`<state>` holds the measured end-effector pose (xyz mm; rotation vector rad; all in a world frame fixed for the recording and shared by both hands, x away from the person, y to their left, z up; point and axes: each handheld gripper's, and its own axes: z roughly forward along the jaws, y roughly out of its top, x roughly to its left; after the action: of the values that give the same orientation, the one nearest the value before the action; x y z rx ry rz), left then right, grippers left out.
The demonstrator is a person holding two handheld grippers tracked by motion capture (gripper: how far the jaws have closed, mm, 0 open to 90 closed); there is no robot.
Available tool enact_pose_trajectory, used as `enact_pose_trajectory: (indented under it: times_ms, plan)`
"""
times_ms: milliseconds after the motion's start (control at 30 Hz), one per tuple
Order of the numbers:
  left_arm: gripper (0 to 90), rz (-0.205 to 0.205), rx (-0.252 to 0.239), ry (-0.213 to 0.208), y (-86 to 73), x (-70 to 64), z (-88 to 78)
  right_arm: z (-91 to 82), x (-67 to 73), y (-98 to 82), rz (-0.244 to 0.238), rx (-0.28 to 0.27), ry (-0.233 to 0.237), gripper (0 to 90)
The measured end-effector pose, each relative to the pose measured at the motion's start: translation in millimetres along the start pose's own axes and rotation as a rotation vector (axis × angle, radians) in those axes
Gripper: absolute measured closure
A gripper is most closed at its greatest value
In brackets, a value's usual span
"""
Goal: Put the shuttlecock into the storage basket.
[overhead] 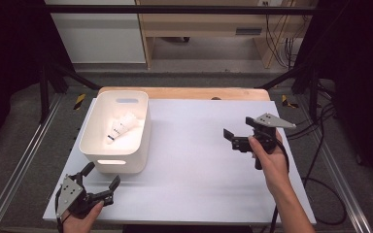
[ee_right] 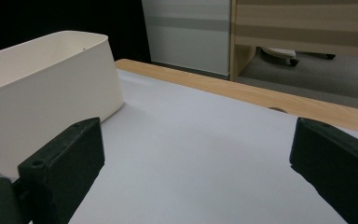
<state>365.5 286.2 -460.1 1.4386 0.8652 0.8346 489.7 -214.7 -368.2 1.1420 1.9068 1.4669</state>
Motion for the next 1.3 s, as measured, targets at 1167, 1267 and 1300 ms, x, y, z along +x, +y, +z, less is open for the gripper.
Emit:
enact_pose_trajectory:
  times_ms: [1167, 1267, 1300]
  plan:
    - [1.6, -0.010, -0.003, 0.007, 0.1, 1.5, -2.7, -66.4, -28.0, -54.5, -0.100, -0.139, -0.121, 2.9]
    - [1.6, -0.010, -0.003, 0.005, 0.1, 1.6, -3.1, -71.3, -27.7, -60.3, -0.099, -0.142, -0.121, 2.8]
    - [1.6, -0.006, -0.005, 0.006, 0.0, 1.5, -3.4, -72.6, -27.6, -62.1, -0.104, -0.143, -0.122, 2.8]
